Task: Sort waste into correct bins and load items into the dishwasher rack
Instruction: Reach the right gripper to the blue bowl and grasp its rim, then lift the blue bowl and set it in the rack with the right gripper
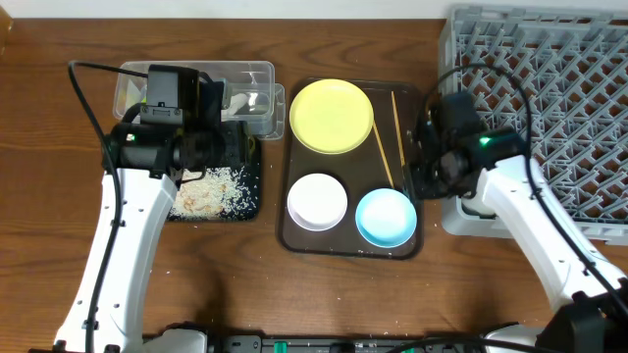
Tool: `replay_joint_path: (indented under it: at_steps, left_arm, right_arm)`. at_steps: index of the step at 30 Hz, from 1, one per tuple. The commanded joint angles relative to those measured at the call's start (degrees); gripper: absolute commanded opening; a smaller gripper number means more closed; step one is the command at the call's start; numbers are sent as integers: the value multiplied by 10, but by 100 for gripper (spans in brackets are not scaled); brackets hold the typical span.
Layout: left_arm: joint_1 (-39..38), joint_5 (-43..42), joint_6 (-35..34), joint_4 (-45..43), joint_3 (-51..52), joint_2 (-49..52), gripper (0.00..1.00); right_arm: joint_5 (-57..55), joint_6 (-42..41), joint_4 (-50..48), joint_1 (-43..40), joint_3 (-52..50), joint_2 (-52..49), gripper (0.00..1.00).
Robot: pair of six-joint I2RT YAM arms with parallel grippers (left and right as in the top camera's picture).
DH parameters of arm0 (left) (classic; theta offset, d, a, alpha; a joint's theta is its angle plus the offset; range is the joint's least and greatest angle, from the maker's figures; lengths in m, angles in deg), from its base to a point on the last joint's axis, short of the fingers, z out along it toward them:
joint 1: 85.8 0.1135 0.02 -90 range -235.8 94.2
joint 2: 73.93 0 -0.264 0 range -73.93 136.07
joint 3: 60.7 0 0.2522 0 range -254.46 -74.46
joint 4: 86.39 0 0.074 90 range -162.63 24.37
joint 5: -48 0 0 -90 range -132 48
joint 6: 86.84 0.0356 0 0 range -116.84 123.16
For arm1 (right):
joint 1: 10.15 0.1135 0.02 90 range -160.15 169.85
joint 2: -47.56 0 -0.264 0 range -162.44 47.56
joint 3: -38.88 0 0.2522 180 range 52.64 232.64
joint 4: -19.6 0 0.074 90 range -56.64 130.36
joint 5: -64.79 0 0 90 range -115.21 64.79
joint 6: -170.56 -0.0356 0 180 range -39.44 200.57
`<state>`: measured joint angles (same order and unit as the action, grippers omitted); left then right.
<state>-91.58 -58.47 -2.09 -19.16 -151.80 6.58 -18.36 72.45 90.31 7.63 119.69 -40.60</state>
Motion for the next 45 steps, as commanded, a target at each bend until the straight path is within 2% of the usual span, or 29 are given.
replay_joint_path:
  at_steps: [1,3,4,14,24,28,31,33,39,45]
  left_arm:
    - [0,22,7,1,-7,4,70]
    - [0,22,7,1,-7,4,75]
    - [0,22,7,1,-7,4,80]
    - [0,22,7,1,-7,4,86]
    - [0,22,7,1,-7,4,89]
    - [0,22,7,1,-7,4,89]
    - [0,22,7,1,-7,4,89]
    - [0,22,7,1,-7,4,89]
    - [0,22,7,1,-7,4,90]
    - [0,22,7,1,-7,4,90]
  right_arm:
    - [-12,-13,-22,7,-34,3,51]
    - [-8,-13,-37,7,-52,3,48]
    - [-7,-13,-46,7,-62,3,45]
    - [1,-13,-115,15,-129,3,41]
    - [-37,-18,-166,53,-161,-18,32]
    - [-66,-37,-165,57,-161,-27,23]
    - [-71,-42,-162,57,-158,-24,6]
    - [-71,-46,-155,57,-151,-19,1]
    - [-109,-47,-93,56,-68,20,1]
    - [-301,-77,-23,53,69,56,1]
